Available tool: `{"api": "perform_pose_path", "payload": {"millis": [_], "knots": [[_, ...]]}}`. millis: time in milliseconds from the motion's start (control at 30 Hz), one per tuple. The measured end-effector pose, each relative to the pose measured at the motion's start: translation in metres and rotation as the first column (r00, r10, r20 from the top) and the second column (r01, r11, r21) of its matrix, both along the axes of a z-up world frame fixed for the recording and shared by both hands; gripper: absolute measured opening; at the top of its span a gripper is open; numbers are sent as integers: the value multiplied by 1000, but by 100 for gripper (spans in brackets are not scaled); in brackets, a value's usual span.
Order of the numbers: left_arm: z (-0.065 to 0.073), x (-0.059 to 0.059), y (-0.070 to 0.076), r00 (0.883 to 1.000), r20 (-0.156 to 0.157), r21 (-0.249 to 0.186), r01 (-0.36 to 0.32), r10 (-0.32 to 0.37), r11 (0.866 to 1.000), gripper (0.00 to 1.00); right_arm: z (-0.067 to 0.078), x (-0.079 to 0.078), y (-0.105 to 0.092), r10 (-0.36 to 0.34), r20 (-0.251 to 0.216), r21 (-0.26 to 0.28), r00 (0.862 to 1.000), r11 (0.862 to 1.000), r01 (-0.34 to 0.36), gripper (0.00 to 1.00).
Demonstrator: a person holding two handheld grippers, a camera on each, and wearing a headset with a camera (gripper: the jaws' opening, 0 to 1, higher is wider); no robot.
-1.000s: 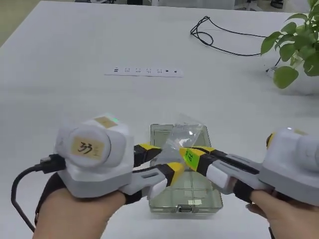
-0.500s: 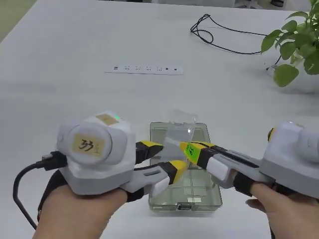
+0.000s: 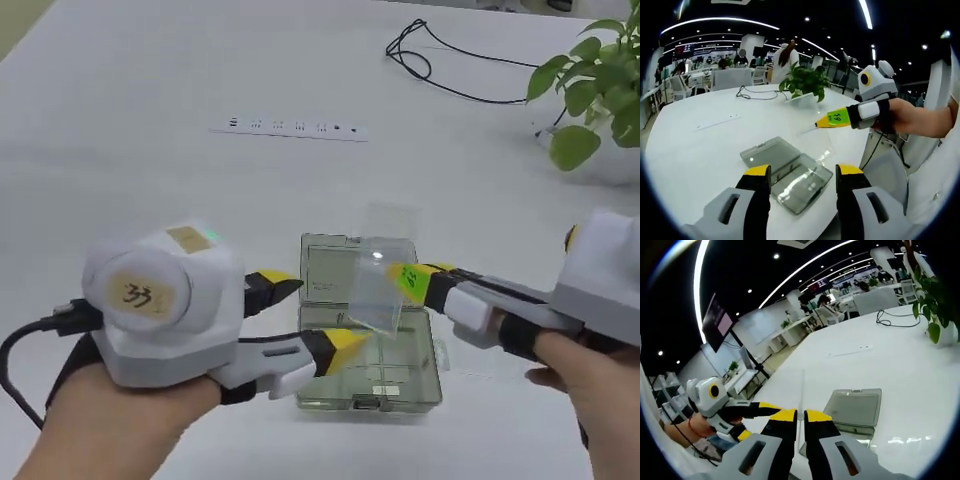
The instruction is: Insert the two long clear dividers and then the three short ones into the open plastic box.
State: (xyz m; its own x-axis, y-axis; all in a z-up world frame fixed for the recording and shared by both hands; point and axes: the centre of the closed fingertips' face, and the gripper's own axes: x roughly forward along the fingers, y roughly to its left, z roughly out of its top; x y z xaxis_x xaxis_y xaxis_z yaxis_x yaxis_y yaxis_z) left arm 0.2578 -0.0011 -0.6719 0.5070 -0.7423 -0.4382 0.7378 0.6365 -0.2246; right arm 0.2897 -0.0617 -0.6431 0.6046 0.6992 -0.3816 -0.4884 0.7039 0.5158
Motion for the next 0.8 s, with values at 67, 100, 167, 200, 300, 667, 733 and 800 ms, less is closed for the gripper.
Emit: {"api": "perform_pose_path", "payload": {"millis": [67, 100, 167, 200, 300, 667, 733, 800], "knots": [[-3, -1, 4, 1000, 9, 8, 10, -10, 1000, 54, -1, 2, -4, -3, -13, -11, 1000, 1000, 3, 6], [-4, -1, 5, 1000, 10, 10, 12, -12, 1000, 54, -3, 3, -6, -5, -27, -15, 1000, 1000, 5, 6], [-6, -3, 9, 999, 24, 17, 28, -28, 999, 56, -6, 4, -10, -4, -48, -39, 999, 999, 2, 6], [-7, -3, 11, 999, 27, 18, 29, -30, 999, 58, -8, 4, -11, -4, -61, -48, 998, 999, 1, 6], [-11, -5, 14, 997, 49, 25, 52, -53, 998, 63, -14, 5, -16, -8, -106, -67, 994, 998, 1, 6], [-33, -15, 19, 986, 73, 55, 145, -149, 988, 90, -44, 3, -25, -18, -293, -185, 956, 982, -39, 6], [-38, -16, 22, 986, 64, 59, 152, -155, 987, 91, -50, 3, -25, -26, -330, -202, 944, 978, -44, 6], [-41, -17, 24, 986, 55, 51, 152, -155, 987, 91, -58, 0, -27, -35, -382, -236, 924, 970, -61, 6]]}}
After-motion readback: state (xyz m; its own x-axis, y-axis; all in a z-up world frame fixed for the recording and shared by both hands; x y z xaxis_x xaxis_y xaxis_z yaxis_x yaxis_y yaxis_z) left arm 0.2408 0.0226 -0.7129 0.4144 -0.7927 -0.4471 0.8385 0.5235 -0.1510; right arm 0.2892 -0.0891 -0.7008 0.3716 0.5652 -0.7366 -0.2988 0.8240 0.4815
